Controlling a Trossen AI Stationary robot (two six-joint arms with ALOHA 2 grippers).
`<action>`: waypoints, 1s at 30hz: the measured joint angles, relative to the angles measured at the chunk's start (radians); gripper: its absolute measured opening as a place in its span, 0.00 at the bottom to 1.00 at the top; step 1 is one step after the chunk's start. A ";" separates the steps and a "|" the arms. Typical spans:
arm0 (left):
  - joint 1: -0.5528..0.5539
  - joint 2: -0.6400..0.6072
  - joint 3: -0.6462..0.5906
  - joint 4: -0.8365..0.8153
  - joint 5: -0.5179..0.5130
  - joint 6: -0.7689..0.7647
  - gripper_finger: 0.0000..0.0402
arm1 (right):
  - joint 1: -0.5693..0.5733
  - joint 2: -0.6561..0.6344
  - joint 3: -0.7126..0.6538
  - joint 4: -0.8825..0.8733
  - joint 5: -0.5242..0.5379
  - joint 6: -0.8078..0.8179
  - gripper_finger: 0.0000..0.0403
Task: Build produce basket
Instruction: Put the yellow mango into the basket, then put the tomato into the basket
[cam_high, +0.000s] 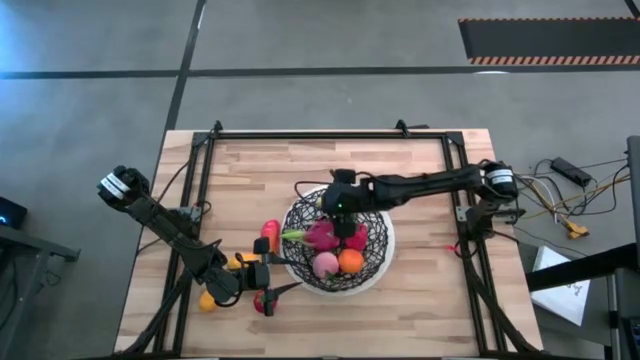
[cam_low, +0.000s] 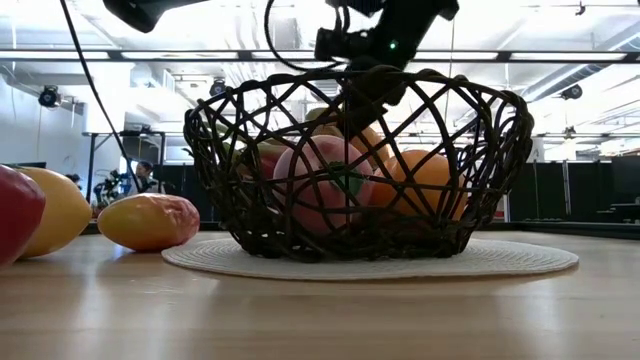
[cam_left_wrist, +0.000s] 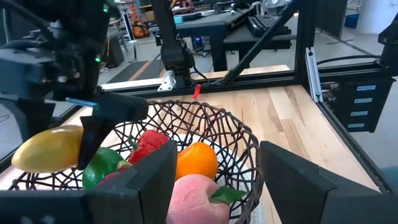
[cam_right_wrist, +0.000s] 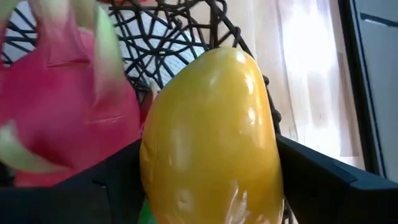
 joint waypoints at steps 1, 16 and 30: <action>0.000 0.000 0.000 0.000 0.000 0.000 0.53 | -0.004 0.006 0.000 0.006 -0.004 -0.006 0.76; 0.000 0.000 0.000 0.000 0.000 0.000 0.53 | 0.049 -0.050 0.037 0.034 0.074 0.042 0.83; -0.015 0.000 0.000 -0.001 0.001 -0.024 0.53 | 0.558 -0.098 -0.129 0.174 0.459 0.293 0.81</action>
